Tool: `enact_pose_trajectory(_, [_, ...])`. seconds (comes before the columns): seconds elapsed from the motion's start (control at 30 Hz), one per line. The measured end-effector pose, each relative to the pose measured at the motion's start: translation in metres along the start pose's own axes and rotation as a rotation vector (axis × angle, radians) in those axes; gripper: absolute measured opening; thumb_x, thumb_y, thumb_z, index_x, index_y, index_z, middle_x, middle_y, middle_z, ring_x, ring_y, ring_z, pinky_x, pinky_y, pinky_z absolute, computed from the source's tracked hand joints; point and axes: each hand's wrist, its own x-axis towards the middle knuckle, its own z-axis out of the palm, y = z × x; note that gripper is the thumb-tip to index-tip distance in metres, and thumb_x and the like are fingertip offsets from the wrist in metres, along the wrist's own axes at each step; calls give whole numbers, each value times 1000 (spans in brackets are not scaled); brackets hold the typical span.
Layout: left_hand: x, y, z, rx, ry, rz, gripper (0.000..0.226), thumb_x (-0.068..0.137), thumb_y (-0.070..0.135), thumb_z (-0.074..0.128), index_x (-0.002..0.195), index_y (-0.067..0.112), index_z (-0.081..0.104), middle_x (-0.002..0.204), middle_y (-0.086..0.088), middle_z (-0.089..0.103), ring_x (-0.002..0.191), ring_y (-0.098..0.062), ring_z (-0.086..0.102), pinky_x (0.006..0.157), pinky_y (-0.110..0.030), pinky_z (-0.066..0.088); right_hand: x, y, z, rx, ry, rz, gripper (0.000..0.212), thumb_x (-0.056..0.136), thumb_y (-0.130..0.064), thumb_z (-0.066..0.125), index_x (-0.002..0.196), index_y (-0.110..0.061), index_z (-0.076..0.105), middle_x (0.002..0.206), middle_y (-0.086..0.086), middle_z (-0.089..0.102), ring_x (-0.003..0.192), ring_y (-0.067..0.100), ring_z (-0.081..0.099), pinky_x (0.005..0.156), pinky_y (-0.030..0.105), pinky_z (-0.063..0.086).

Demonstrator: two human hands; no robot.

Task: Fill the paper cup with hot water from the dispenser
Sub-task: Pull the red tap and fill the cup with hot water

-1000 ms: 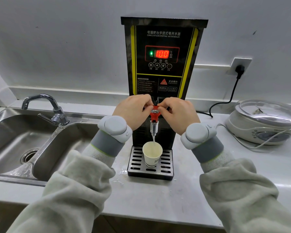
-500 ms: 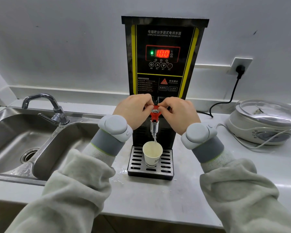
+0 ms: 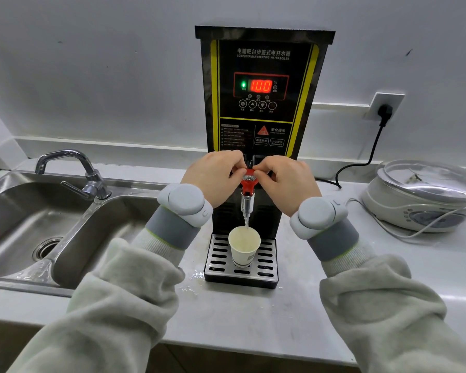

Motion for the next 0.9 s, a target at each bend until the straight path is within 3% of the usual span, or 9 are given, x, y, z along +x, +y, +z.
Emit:
enact_pose_trajectory(0.3, [-1,0,-1,1,-8,-7,11,90,23,45,82,19,52,81,4,55,76,-15,49,64,-25,34,0,0,0,-4,-8,6,19,91,-24,48,99,-16,64,94,2,67,89,21,59,89,47,47])
enact_pose_trajectory(0.9, [0,-1,0,-3,-14,-9,11,90,24,45,80,23,49,80,6,54,77,-16,49,66,-30,40,0,-1,0,-5,-1,1,19,91,-24,48,98,-17,64,93,2,67,88,21,58,88,46,46])
